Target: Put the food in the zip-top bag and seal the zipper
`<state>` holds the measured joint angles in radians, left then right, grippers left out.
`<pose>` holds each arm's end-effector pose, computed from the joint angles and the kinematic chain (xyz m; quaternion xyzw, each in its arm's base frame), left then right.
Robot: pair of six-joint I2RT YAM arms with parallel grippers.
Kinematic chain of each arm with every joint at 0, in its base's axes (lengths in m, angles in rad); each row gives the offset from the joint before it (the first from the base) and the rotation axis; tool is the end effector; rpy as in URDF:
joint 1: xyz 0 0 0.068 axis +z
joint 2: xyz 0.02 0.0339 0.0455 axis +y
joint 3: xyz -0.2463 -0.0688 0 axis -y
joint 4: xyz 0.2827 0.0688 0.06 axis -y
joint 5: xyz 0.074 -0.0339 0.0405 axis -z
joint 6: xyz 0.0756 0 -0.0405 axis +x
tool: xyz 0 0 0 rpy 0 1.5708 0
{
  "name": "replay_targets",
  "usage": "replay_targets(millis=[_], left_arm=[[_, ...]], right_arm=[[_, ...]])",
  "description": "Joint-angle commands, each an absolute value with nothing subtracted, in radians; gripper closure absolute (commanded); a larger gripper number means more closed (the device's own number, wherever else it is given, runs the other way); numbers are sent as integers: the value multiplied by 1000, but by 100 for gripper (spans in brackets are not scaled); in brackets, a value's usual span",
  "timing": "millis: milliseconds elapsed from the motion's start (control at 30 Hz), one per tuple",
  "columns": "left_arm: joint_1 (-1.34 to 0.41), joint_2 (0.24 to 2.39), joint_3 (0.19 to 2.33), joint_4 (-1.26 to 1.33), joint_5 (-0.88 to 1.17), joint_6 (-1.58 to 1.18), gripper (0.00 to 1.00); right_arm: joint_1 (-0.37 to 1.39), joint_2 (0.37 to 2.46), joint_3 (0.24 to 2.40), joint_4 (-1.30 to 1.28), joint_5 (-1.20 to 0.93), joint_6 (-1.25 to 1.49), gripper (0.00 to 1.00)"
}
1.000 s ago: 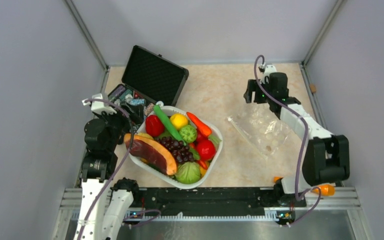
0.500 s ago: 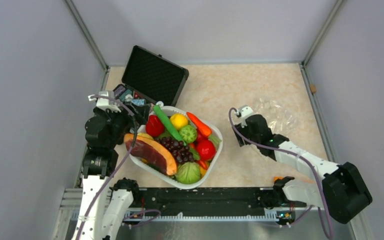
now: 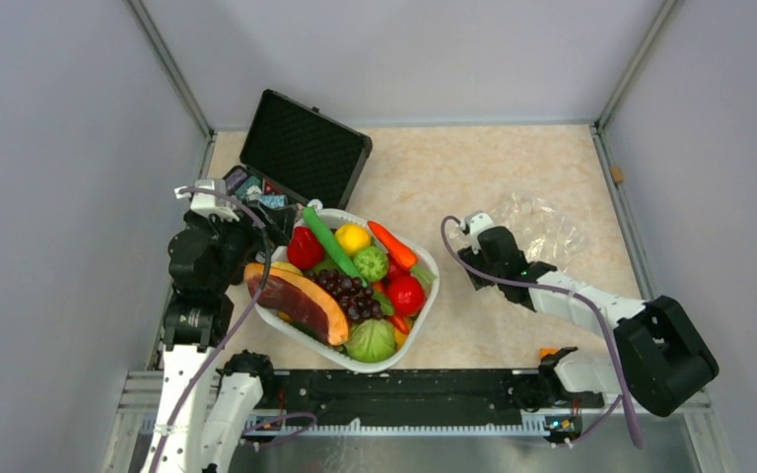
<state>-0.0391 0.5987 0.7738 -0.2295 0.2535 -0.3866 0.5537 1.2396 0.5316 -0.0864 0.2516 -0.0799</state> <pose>0.2305 -0.0280 0.3526 -0.0389 0.7244 -0.2338 0.6473 0.2624 0.1401 0.1031 -0.2409 0.8874 -0.0248 0.3923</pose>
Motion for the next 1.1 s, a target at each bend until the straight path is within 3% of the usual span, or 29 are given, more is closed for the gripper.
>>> replay_targets(millis=[0, 200, 300, 367, 500, 733, 833, 1033, 1067], left_arm=[[-34, 606, 765, -174, 250, -378, 1], [-34, 610, 767, -176, 242, -380, 1], [-34, 614, 769, -176, 245, -380, 1], [-34, 617, 772, -175, 249, -379, 1], [-34, 622, 773, -175, 250, -379, 1], [-34, 624, 773, -170, 254, -380, 1], [-34, 629, 775, -165, 264, -382, 1], [-34, 629, 776, -166, 274, -386, 1], [-34, 629, 776, -165, 277, -387, 1]], right_arm=[[552, 1238, 544, -11, 298, -98, 41], [552, 1257, 498, 83, 316, -99, 60], [552, 1275, 498, 85, 323, -83, 64], [552, 1274, 498, 90, 318, -70, 62], [552, 1249, 490, 100, 281, -68, 47], [552, 1287, 476, 106, 323, -69, 47], [552, 1293, 472, 116, 347, -59, 57], [552, 1234, 478, 123, 329, -62, 99], [552, 1224, 481, 121, 328, -61, 100]])
